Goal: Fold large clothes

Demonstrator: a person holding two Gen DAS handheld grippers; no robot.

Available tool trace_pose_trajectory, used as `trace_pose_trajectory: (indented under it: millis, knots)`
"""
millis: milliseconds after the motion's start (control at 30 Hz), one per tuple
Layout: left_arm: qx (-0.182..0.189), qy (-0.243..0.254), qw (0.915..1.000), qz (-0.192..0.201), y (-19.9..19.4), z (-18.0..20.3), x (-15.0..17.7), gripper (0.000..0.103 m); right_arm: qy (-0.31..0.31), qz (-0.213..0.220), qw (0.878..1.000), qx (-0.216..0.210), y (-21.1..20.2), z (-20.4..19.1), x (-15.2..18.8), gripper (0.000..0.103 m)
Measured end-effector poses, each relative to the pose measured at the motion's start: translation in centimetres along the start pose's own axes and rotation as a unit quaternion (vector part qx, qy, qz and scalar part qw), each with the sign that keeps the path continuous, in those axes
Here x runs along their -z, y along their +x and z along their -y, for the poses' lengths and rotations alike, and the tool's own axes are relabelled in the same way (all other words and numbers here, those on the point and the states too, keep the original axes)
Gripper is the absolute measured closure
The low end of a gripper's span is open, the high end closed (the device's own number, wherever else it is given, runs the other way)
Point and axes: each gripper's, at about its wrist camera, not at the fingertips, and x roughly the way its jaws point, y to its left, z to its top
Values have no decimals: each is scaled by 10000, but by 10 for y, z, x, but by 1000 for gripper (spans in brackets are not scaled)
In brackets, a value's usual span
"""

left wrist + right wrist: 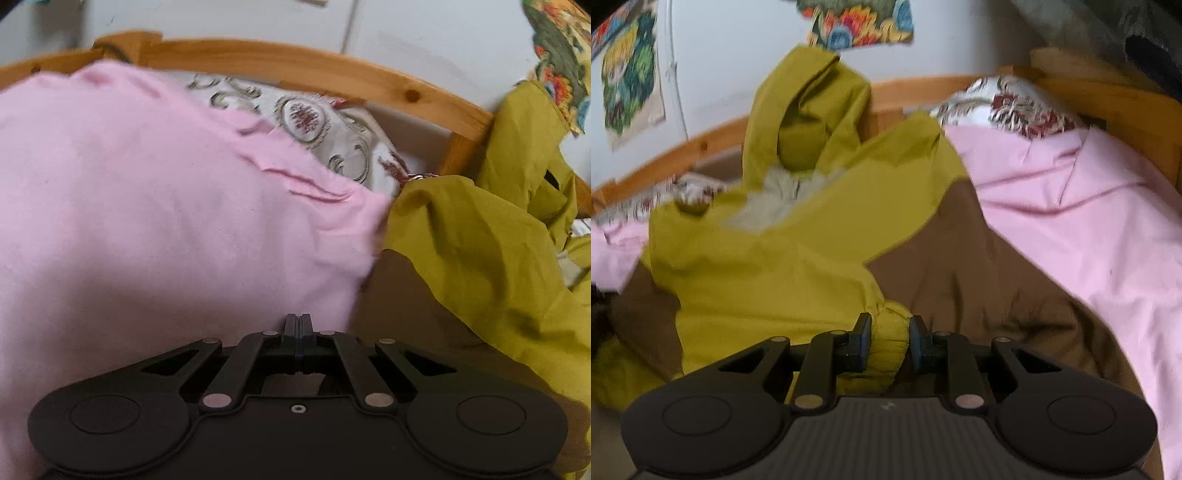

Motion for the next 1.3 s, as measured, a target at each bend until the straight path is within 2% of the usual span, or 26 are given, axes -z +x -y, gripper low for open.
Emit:
trace_pose_trajectory:
  millis: [33,67,100,133,200,267,333,367,467,533,600,667,733,833,867,900,933,967,1067,1133,1300]
  knots:
    - [90,-84,9999,61,-5,-2,0,101,22,-15,10000,-44,-1,2,2,76]
    - [158,-59,9996,211,-13,-1,0,91,38,20,10000,-65,-5,4,2,75]
    - [183,54,9992,353,-20,3,0,84,-10,74,10000,-6,-8,4,1,65]
    - [186,229,9983,504,-26,9,0,82,-74,168,9998,73,-12,3,0,55]
    - [302,701,9941,771,-32,28,-2,77,-217,404,9988,180,-19,0,-3,52]
    - [622,1035,9885,910,-33,50,-5,73,-429,581,9973,145,-24,-7,-9,50]
    - [918,1275,9842,821,-25,76,-9,73,-597,661,9960,55,-23,-15,-12,46]
    - [951,1381,9829,758,-18,90,-10,73,-659,674,9955,-44,-22,-18,-14,46]
    - [859,1500,9832,591,13,125,-17,74,-699,618,9954,-216,-16,-25,-17,46]
    - [611,1483,9858,493,38,142,-21,76,-735,575,9953,-250,-13,-28,-17,45]
    - [357,1377,9894,291,65,149,-25,76,-804,478,9953,-246,-8,-30,-16,45]
    - [293,1175,9924,230,80,147,-23,76,-915,372,9949,-193,-4,-31,-13,45]
    - [279,1181,9922,289,79,148,-19,76,-1011,264,9944,-157,1,-30,-10,41]
    - [412,1324,9896,380,66,149,-17,63,-1075,205,9938,-181,1,-26,-10,34]
    - [503,1324,9891,409,58,147,-18,53,-1086,220,9936,-214,1,-24,-13,31]
    - [611,1333,9882,450,50,147,-18,39,-1080,251,9935,-241,0,-22,-17,23]
    - [711,1359,9869,503,42,149,-18,31,-1066,299,9935,-278,0,-20,-22,15]
    - [824,1400,9850,574,34,150,-17,18,-1057,369,9932,-329,0,-18,-29,13]
    - [1030,1508,9812,628,18,156,-16,12,-1082,475,9920,-438,11,-13,-62,7]
    - [1068,1555,9803,578,13,161,-14,4,-1015,518,9923,-480,23,-11,-88,6]
    - [1168,1346,9832,407,9,167,-8,3,-1108,933,9873,-656,59,-19,-164,6]
